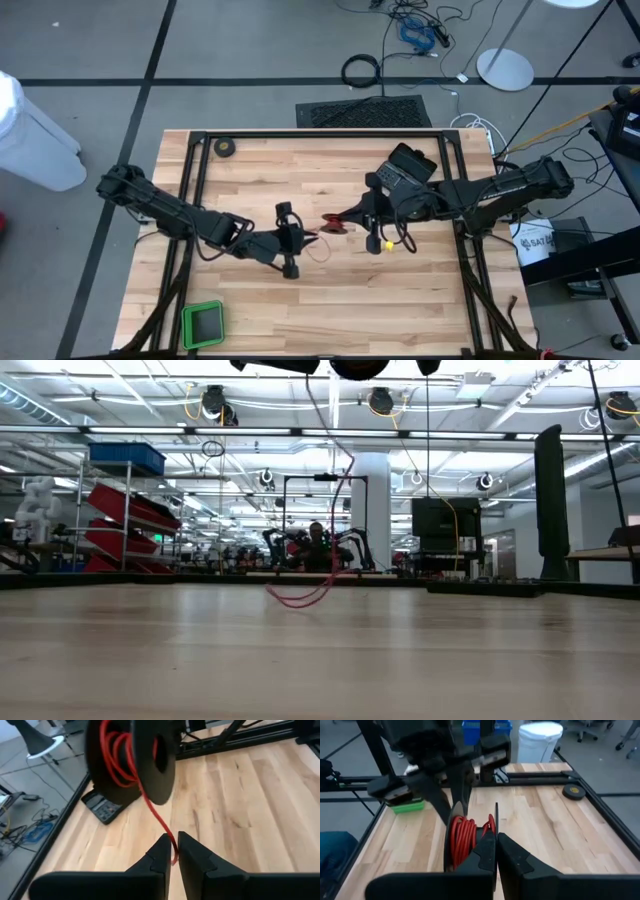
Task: Coil cords
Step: Coil the red wire into the spool
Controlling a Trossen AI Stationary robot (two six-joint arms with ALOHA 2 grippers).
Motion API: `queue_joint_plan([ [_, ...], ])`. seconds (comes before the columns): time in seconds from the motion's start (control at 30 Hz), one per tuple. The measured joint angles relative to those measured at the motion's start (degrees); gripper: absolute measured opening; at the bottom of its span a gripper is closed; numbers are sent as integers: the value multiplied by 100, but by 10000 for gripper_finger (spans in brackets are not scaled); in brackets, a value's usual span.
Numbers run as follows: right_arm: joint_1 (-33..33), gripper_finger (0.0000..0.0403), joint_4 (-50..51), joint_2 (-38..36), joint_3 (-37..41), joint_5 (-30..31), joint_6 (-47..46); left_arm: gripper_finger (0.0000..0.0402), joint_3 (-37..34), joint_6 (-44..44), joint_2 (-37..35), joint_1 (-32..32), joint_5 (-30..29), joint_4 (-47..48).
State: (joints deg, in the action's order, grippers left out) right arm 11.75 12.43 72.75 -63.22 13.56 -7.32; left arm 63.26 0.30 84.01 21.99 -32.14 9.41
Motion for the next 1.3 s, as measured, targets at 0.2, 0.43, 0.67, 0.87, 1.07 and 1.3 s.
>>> queue_joint_plan([
  [0.2,0,0,-227,0,0,42,165,64,-2,-155,2,156,24,20],
  [0.43,0,0,-299,0,0,305,228,98,-97,-792,7,379,-153,-18],
  [0.67,0,0,-334,0,0,308,359,102,-1029,-1579,30,668,-801,-1013],
  [0.87,0,0,-397,0,0,308,394,102,-1912,-1281,449,692,-1096,-3772],
  [1.07,0,0,-413,0,0,308,396,106,-1932,-869,1173,542,-902,-4924],
  [1.3,-2,0,-424,0,0,308,396,162,-1722,-1038,1723,457,-666,-5135],
])
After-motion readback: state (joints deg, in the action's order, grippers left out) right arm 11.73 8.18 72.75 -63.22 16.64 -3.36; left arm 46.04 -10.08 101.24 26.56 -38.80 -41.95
